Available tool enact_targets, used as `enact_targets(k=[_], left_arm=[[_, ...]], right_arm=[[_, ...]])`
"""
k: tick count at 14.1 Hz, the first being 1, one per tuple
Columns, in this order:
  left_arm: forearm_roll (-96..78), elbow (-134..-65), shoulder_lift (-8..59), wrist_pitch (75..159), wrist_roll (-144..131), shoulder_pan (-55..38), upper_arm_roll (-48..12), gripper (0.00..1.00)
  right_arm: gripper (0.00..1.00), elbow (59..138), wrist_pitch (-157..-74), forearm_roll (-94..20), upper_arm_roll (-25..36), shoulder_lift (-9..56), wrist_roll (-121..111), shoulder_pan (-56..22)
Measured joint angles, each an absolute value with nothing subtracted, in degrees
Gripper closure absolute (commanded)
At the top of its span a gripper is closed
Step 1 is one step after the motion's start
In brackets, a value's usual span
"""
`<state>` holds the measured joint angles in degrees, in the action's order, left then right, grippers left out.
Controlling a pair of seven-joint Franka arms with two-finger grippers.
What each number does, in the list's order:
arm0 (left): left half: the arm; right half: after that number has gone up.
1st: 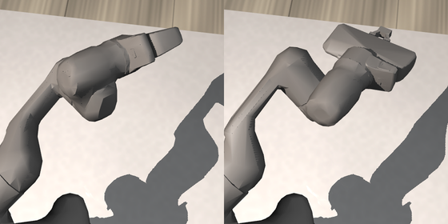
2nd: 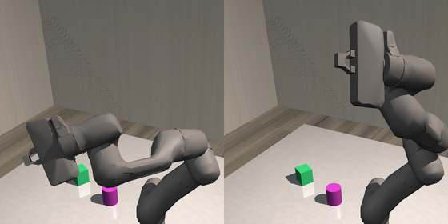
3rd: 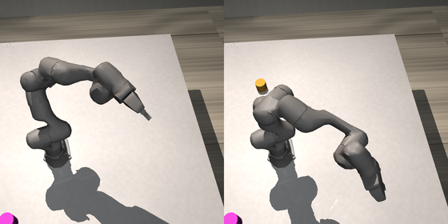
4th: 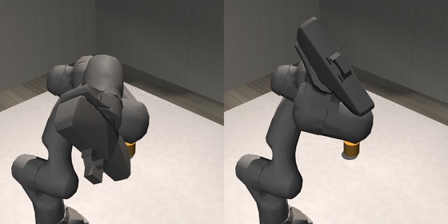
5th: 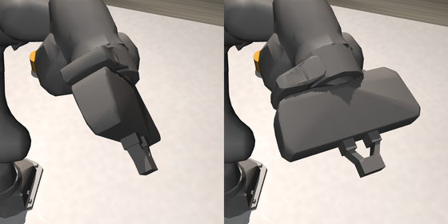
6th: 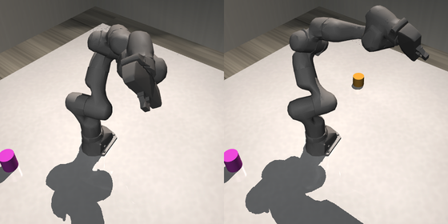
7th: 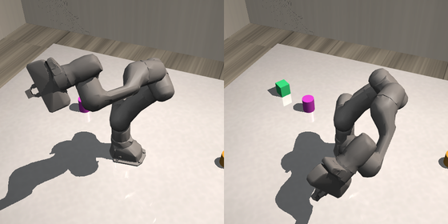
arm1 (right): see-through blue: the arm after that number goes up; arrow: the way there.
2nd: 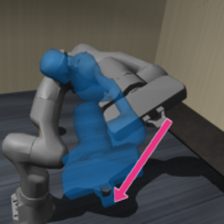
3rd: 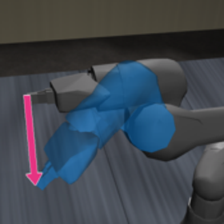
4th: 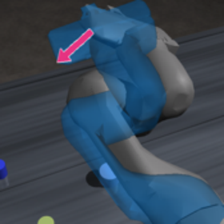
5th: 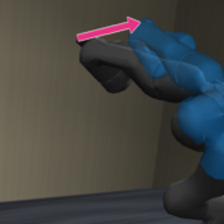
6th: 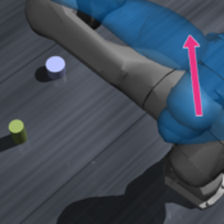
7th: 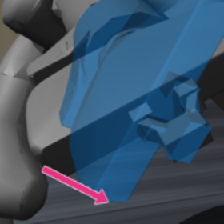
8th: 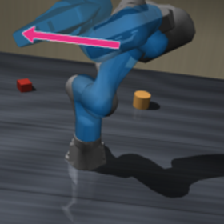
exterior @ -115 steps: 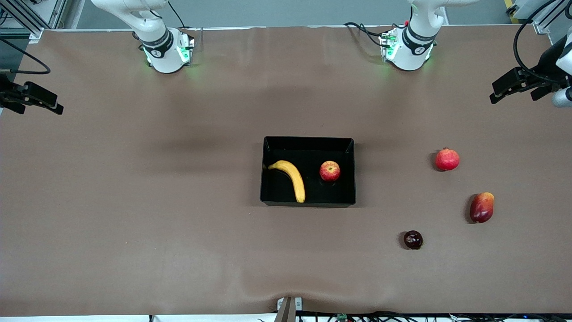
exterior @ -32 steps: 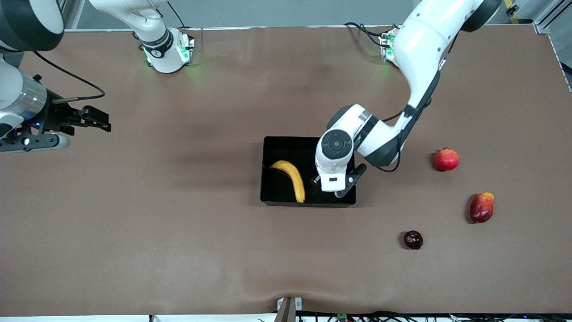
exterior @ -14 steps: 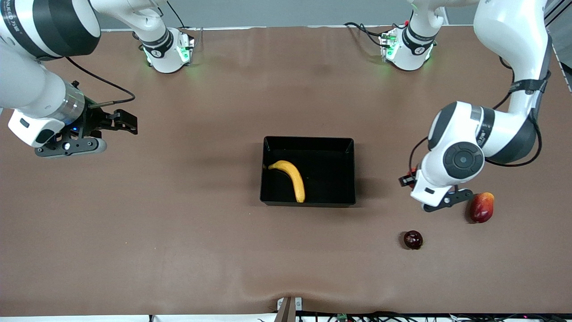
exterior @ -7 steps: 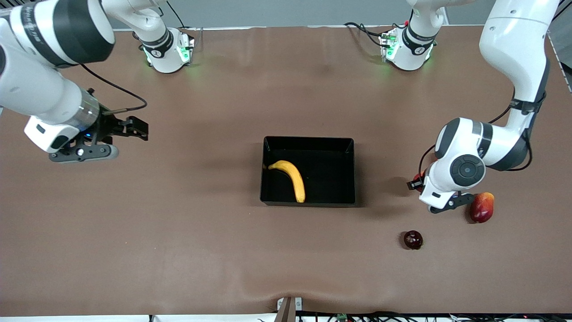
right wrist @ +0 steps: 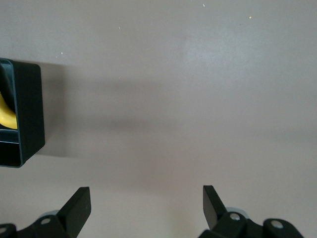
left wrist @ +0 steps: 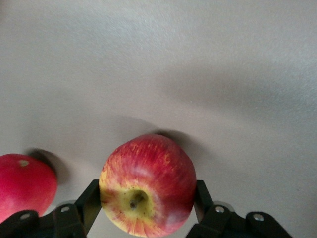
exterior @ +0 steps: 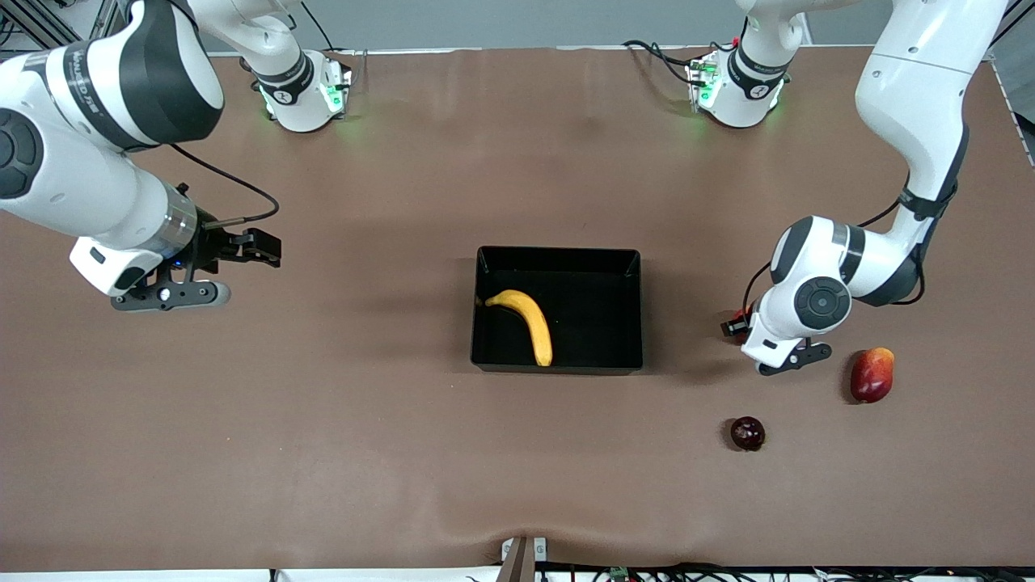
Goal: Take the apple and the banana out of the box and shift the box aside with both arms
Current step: 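Carry the apple out of the tray and set it beside the fruits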
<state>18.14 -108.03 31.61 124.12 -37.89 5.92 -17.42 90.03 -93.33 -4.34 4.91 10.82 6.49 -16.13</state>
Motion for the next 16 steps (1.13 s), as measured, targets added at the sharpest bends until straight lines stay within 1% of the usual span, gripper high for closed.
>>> enact_targets(k=[1, 2, 3, 7, 9, 12, 14, 16], left_arm=[[18.1, -108.1, 31.6, 124.3, -37.9, 5.9, -17.4, 0.54], [18.2, -108.1, 31.6, 124.3, -37.9, 5.9, -17.4, 0.12], [18.2, -108.1, 31.6, 124.3, -37.9, 5.9, -17.4, 0.0], [18.2, -107.7, 31.6, 125.1, -38.2, 5.9, -17.7, 0.0], [18.2, -106.1, 30.3, 123.2, -38.3, 5.8, -18.8, 0.0], [18.2, -100.9, 27.4, 115.2, -39.7, 5.6, -23.7, 0.0], [18.2, -97.8, 26.5, 113.0, -41.0, 5.2, -27.1, 0.0], [18.2, -95.8, 26.8, 112.8, -41.9, 4.4, -29.8, 0.0]], right_arm=[[0.0, 90.0, -93.6, -4.4, 4.9, 11.1, 6.5, -16.1], [0.0, 90.0, -93.7, -4.4, 4.9, 11.4, 6.5, -16.1], [0.0, 90.0, -93.8, -4.4, 4.9, 11.7, 6.5, -16.1], [0.0, 90.0, -94.5, -4.5, 4.9, 12.7, 6.5, -16.1], [0.0, 90.0, -94.9, -4.5, 4.9, 12.9, 6.5, -16.2], [0.0, 90.0, -95.0, -4.5, 4.9, 13.4, 6.5, -16.2], [0.0, 90.0, -95.1, -4.5, 4.8, 13.8, 6.5, -16.3], [0.0, 90.0, -95.5, -4.5, 4.8, 14.3, 6.5, -16.3]])
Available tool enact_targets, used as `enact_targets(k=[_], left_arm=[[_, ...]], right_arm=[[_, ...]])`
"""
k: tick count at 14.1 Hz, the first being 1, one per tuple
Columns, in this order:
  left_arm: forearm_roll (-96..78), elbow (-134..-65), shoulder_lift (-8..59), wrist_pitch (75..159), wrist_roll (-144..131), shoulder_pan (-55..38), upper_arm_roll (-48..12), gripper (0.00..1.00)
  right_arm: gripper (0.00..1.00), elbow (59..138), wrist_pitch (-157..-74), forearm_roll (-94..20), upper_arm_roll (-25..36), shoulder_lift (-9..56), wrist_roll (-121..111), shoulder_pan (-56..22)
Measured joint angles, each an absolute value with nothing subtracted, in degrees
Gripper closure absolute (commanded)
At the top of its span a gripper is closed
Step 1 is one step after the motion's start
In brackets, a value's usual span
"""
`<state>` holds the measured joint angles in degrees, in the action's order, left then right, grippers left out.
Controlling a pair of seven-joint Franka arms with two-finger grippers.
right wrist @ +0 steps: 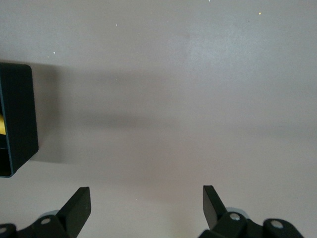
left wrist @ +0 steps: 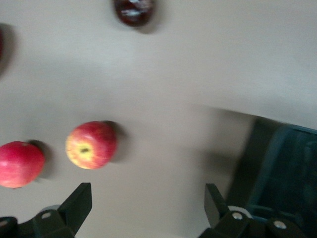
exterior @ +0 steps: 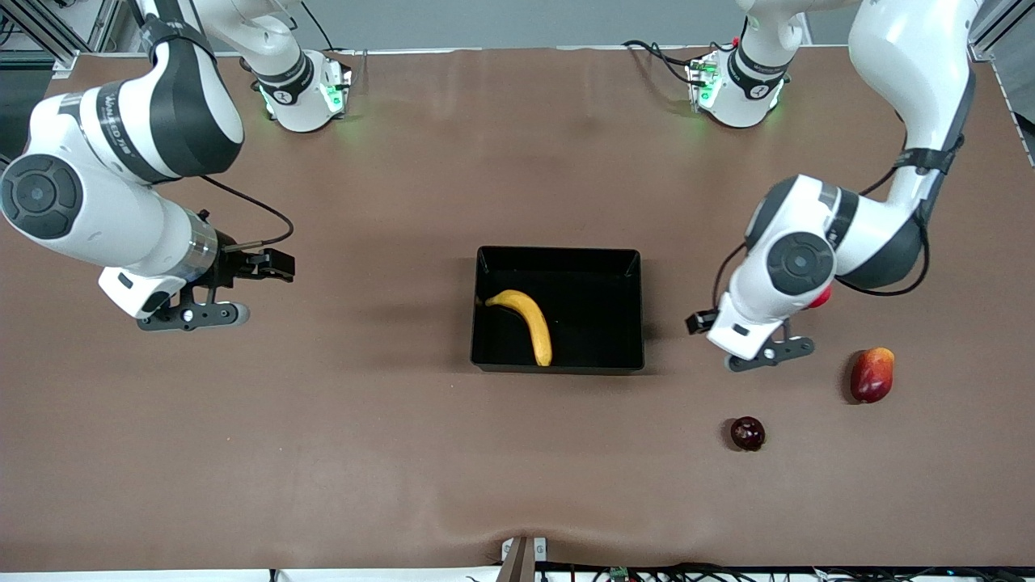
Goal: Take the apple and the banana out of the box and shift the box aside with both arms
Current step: 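Carry the apple out of the tray and set it beside the fruits, then move the left gripper into the tray and grasp the yellow banana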
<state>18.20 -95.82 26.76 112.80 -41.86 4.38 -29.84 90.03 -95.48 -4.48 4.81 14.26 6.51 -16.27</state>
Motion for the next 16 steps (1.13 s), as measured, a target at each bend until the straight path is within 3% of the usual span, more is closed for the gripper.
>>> enact_targets(k=[9, 16], left_arm=[[18.1, -79.3, 39.5, 114.3, -47.3, -11.9, -28.8, 0.0], [18.1, -77.3, 46.2, 122.5, -52.7, -22.8, -23.6, 0.0]], right_arm=[[0.0, 90.0, -96.9, -4.7, 4.6, 15.2, 7.7, -16.4], [0.0, 90.0, -97.6, -5.9, 4.7, 16.9, 8.0, -16.4]])
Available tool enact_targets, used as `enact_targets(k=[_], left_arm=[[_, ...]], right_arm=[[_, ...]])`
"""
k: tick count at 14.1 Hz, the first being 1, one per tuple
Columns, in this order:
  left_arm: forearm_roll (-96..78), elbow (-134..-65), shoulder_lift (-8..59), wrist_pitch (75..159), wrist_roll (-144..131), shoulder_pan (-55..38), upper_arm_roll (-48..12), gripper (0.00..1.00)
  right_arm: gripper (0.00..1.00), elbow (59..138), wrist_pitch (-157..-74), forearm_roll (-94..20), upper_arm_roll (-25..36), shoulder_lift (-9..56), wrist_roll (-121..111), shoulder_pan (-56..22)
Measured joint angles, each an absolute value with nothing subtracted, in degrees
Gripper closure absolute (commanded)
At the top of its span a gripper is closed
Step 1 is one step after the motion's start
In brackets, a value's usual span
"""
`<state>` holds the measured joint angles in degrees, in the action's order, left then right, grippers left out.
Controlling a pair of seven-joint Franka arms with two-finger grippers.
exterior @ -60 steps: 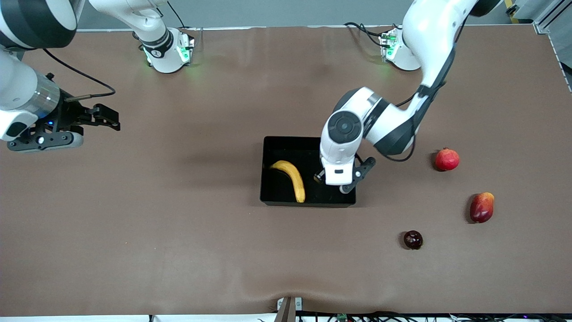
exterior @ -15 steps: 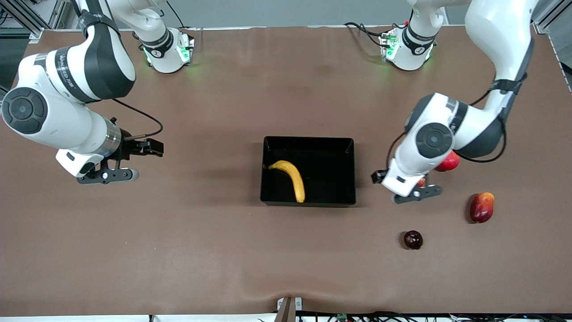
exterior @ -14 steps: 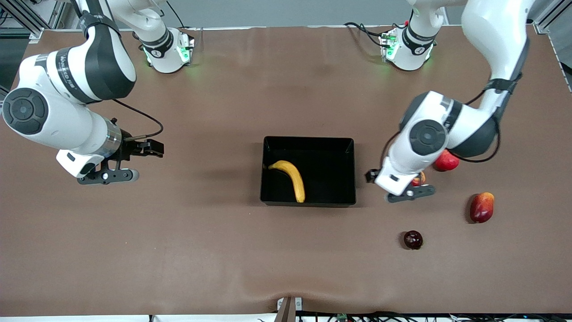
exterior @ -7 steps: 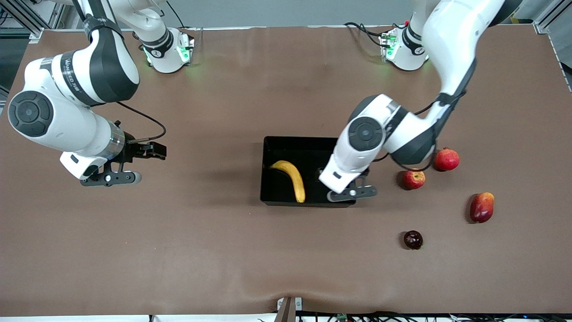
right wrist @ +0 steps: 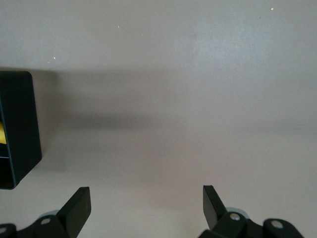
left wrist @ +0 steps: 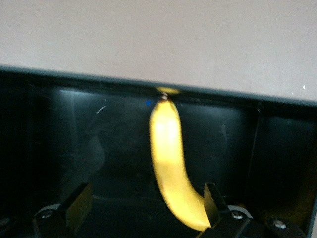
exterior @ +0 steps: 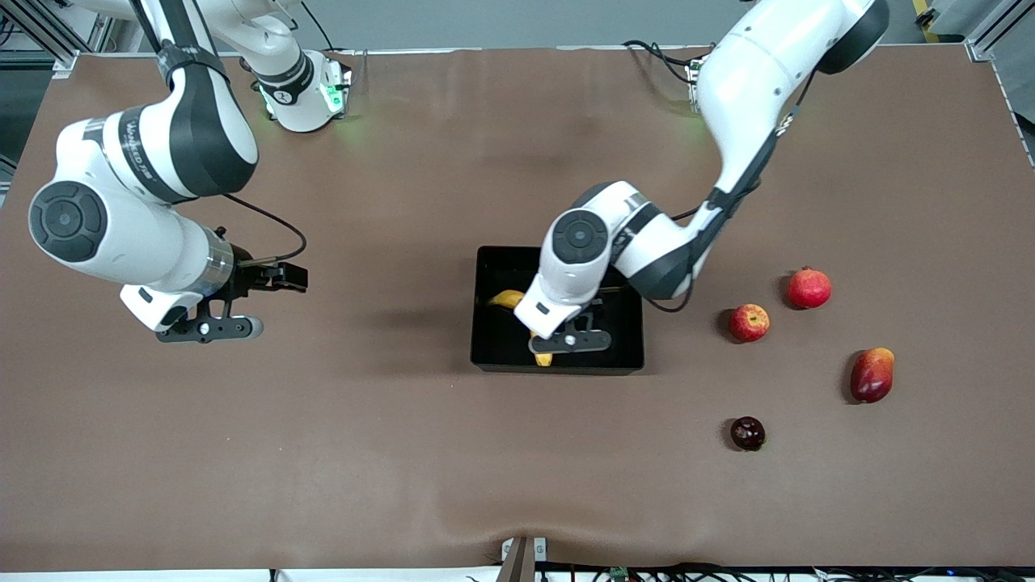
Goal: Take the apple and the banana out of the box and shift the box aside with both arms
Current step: 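Move the left gripper into the tray and grasp the yellow banana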
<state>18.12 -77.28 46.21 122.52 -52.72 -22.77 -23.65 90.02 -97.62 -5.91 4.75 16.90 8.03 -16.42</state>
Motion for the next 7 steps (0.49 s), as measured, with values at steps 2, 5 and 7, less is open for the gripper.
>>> enact_targets(k=[2, 5, 7], left_arm=[[18.1, -76.2, 48.3, 124.7, -54.2, -25.7, -21.4, 0.0], [18.1, -75.6, 50.6, 127.9, -56.4, -28.8, -19.1, 0.0], [18.1, -75.4, 52.0, 128.5, -56.6, -29.4, -18.9, 0.0]], right_arm=[[0.0, 90.0, -97.9, -5.9, 4.9, 17.4, 8.1, -16.3], [0.0, 90.0, -98.1, -6.0, 5.0, 17.7, 8.1, -16.2], [0.0, 90.0, -98.1, -6.0, 5.0, 17.8, 8.2, -16.2]])
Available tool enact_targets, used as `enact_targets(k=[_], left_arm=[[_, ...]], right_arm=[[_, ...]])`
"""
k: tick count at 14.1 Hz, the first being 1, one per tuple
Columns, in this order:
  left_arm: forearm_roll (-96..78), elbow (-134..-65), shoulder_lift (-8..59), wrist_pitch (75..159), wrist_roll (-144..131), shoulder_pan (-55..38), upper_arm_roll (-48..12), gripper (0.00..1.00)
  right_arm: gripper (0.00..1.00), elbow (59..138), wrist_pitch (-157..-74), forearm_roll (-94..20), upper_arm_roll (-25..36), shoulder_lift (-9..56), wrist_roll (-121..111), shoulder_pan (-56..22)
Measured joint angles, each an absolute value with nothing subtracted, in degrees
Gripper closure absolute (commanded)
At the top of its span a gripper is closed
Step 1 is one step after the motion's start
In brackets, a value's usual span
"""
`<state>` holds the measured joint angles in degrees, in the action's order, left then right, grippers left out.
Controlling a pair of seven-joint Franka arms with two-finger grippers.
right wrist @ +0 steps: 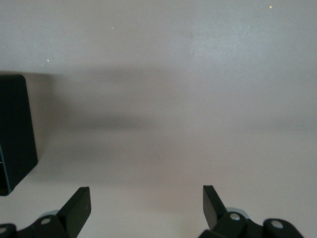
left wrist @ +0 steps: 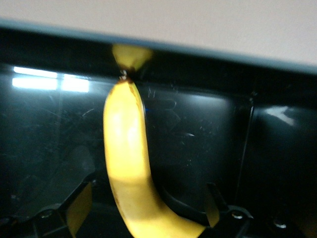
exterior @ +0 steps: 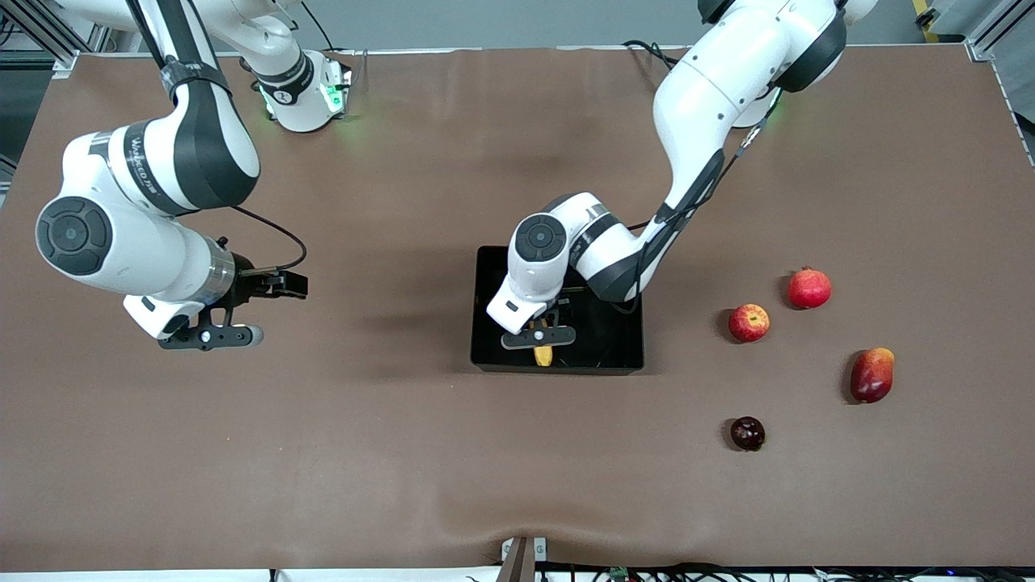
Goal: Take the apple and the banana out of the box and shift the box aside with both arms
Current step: 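Move the left gripper into the tray and grasp the yellow banana, then lift the banana with the left gripper while the right gripper reaches the tray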
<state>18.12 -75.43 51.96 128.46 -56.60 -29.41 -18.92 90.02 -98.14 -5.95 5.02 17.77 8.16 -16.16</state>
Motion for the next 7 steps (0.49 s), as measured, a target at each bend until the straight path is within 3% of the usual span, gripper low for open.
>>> enact_targets(k=[2, 3, 4, 6, 7], left_arm=[[18.1, -75.4, 53.0, 128.6, -56.6, -29.6, -18.9, 0.0], [18.1, -75.4, 53.4, 128.6, -56.6, -29.7, -18.9, 0.08], [18.1, -75.4, 53.7, 128.6, -56.6, -29.8, -18.8, 0.25], [18.1, -75.4, 54.0, 128.7, -56.6, -30.1, -18.8, 0.84], [18.1, -75.4, 54.2, 128.7, -56.6, -30.2, -18.8, 0.99]], right_arm=[[0.0, 90.0, -98.1, -6.0, 5.1, 17.9, 8.2, -16.1], [0.0, 90.0, -98.1, -6.0, 5.1, 18.1, 8.2, -16.0], [0.0, 90.0, -98.1, -6.0, 5.1, 18.2, 8.2, -16.0], [0.0, 90.0, -98.2, -6.0, 5.1, 18.4, 8.2, -16.0], [0.0, 90.0, -98.3, -6.0, 5.1, 18.4, 8.2, -16.0]])
